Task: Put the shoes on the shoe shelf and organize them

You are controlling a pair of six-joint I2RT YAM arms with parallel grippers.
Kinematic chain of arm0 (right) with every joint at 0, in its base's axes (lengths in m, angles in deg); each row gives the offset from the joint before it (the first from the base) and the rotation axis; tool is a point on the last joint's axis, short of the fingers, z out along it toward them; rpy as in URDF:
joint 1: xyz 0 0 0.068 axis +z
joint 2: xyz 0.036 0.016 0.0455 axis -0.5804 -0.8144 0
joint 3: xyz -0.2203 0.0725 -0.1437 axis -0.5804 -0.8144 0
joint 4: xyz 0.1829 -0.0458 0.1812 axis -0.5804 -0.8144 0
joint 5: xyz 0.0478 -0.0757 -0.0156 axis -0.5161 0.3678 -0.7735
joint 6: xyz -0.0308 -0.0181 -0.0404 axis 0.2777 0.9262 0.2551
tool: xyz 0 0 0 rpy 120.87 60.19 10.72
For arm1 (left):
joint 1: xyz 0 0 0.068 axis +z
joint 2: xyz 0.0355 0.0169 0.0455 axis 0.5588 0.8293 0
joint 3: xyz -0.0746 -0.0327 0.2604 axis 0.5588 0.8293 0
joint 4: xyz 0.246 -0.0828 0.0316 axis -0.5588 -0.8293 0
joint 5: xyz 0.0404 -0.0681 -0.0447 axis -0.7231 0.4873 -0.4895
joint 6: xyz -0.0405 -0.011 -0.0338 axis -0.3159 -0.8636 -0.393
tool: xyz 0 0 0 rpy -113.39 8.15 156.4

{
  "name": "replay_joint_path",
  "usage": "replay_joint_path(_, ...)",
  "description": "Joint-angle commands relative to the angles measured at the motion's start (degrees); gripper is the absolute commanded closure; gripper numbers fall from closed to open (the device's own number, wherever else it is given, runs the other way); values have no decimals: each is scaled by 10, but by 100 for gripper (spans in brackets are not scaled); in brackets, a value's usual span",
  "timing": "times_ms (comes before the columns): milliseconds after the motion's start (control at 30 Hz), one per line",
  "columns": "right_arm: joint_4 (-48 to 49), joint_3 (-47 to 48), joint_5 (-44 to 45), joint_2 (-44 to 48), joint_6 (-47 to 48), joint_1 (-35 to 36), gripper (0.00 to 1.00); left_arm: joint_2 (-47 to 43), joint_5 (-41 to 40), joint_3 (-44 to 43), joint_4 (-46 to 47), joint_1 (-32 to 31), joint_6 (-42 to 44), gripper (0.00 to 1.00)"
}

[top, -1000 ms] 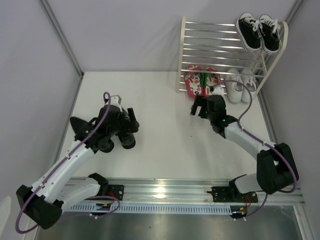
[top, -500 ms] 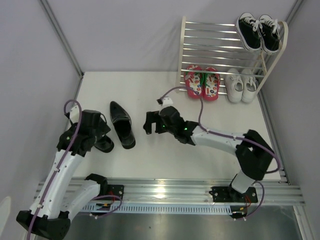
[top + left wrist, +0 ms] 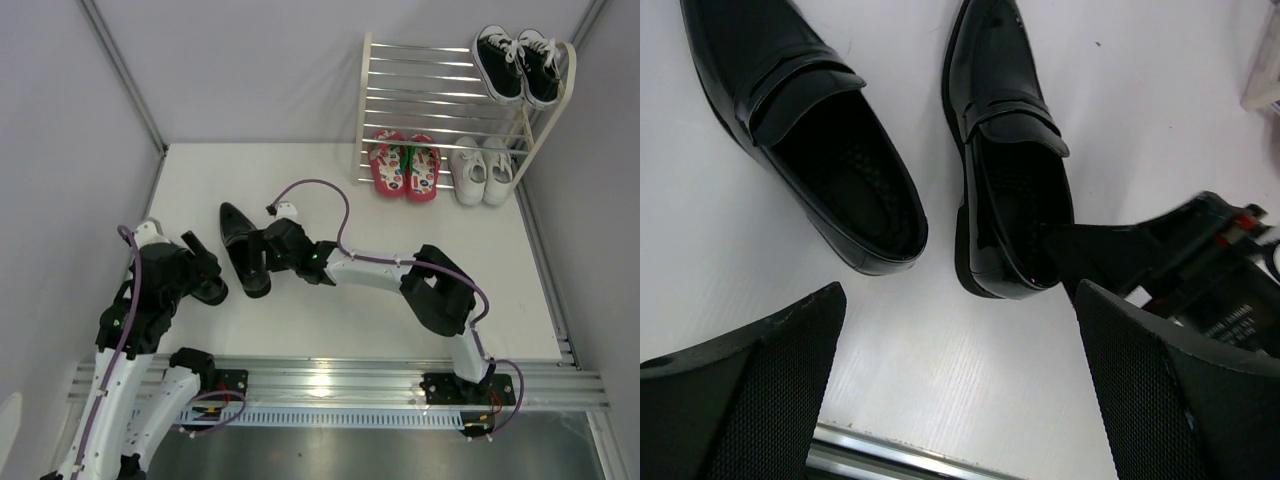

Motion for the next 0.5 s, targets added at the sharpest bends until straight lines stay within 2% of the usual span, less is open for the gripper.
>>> replay_joint_path(0, -33, 55, 24, -33, -9, 14, 5, -7, 24, 4, 31, 5, 52, 1)
replay_joint_path(200, -48, 81, 44, -67, 10, 28, 19, 1, 11, 15, 13, 5, 59, 1)
replay_joint_path(267, -65, 99, 54, -80, 17, 28, 29, 2, 8, 14, 11, 5, 62, 1)
replay_joint_path(400, -106, 151, 77, -130, 33, 28, 34, -2, 11, 15, 17, 4, 70, 1)
replay_joint_path(433, -113, 175, 77, -139, 36, 28, 43, -4, 11, 15, 19, 4, 71, 1)
replay_joint_path(467, -126, 186, 77, -149, 37, 28, 47, -5, 11, 17, 21, 5, 73, 1)
